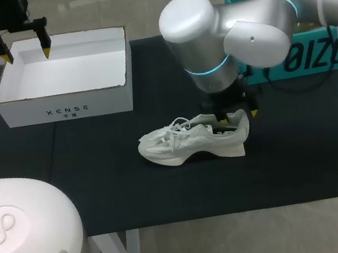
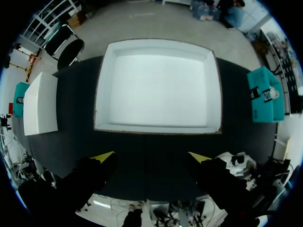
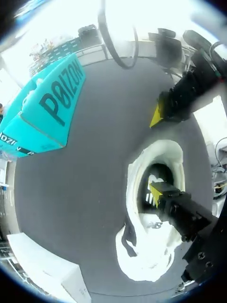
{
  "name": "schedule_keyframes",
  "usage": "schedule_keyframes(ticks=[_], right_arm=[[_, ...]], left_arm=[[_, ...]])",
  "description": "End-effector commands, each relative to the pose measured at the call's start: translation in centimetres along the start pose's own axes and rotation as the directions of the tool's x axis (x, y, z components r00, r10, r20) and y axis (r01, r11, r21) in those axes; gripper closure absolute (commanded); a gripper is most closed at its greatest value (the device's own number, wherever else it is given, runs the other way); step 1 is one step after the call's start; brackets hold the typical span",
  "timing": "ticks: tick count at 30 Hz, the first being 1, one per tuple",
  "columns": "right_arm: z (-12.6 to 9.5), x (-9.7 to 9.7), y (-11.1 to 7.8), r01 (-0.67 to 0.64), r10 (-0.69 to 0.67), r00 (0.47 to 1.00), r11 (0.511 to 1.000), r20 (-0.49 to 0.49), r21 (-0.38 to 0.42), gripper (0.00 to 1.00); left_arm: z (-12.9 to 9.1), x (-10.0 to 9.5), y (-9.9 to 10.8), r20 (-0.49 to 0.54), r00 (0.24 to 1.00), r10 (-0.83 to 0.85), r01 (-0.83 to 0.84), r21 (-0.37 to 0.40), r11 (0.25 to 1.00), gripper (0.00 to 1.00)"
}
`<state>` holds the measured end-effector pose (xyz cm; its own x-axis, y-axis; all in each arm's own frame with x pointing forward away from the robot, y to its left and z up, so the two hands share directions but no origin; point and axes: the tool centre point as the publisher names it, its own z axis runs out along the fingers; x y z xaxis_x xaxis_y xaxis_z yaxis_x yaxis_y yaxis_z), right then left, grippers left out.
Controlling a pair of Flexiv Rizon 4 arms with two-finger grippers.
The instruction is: Take the shoe out of the shoebox, open the shoe tongue, remove and reinsert the insole, then place the shoe into the shoebox
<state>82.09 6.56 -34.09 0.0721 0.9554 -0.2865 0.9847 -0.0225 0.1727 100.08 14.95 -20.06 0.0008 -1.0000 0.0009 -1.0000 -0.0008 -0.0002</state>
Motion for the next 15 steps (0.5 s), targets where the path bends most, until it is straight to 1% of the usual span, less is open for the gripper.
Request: schedule_keyframes(ticks=[1, 2, 3, 15], right_arm=[[-5.3, -2.8, -3.1, 0.426, -0.542, 0.792, 0.82, -0.281, -0.382, 0.0], [-6.1, -3.4, -4.2, 0.531, -0.696, 0.673, 0.691, -0.251, -0.491, 0.0], [-6.4, -4.4, -5.2, 0.638, -0.829, 0.52, 0.536, -0.203, -0.553, 0.0], [-6.4, -4.4, -5.2, 0.638, -0.829, 0.52, 0.536, -0.203, -0.553, 0.0]], left_arm=[[0.0, 0.0, 0.0, 0.0, 1.0, 0.0, 0.0, 0.0, 1.0, 0.0], [0.0, 0.0, 0.0, 0.0, 1.0, 0.0, 0.0, 0.0, 1.0, 0.0], [0.0, 0.0, 0.0, 0.0, 1.0, 0.0, 0.0, 0.0, 1.0, 0.0], [0.0, 0.0, 0.0, 0.0, 1.0, 0.0, 0.0, 0.0, 1.0, 0.0]])
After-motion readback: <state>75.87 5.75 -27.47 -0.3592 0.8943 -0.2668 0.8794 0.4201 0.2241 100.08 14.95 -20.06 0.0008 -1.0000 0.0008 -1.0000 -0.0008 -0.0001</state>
